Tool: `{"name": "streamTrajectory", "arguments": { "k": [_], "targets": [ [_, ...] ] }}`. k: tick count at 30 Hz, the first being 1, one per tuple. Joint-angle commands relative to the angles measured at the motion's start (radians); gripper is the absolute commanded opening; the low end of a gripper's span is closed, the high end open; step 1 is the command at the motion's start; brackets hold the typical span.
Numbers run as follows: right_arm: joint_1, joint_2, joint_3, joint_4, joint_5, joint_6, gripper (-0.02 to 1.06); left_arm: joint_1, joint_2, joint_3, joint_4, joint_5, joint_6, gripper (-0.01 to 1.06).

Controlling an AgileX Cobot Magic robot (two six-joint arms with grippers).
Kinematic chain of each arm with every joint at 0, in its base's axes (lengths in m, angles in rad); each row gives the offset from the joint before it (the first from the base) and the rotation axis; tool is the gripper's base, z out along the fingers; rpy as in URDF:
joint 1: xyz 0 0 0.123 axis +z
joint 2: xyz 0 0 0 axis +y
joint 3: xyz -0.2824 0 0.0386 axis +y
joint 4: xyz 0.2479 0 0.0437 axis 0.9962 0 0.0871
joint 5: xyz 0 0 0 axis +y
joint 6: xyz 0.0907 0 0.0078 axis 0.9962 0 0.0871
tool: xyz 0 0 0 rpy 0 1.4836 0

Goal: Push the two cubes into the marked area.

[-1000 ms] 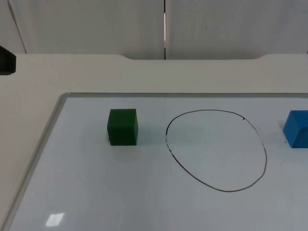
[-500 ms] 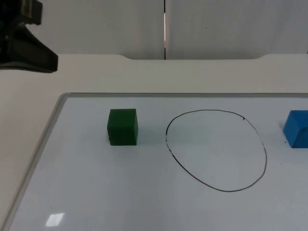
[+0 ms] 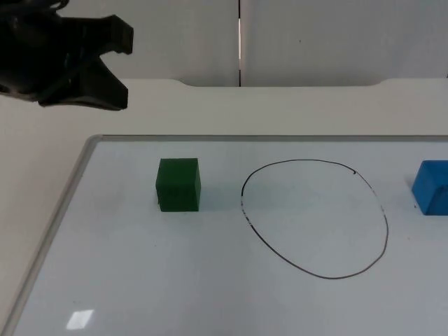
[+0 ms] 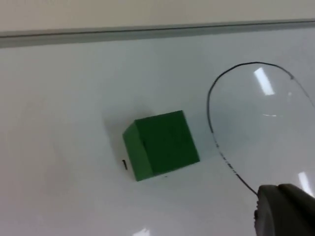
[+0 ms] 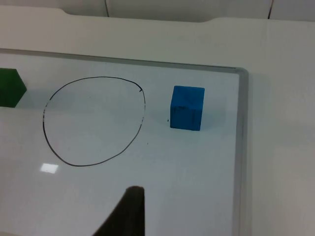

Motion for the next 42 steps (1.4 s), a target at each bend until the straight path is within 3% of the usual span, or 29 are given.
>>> {"name": "streamTrajectory", "arguments": {
  "k": [1, 17, 42],
  "targets": [
    [-0.006, -0.003, 0.006, -0.002, -0.007, -0.009, 1.05, -0.005, 0.028, -0.005, -0.004, -0.033, -0.009, 0.00],
    [-0.006, -0.003, 0.006, -0.002, -0.007, -0.009, 1.05, -0.005, 0.191, -0.033, -0.005, -0.190, -0.009, 0.00],
    [-0.006, -0.003, 0.006, -0.002, -0.007, -0.009, 1.05, -0.005, 0.440, -0.109, -0.011, -0.271, -0.006, 0.00]
  ]
}}
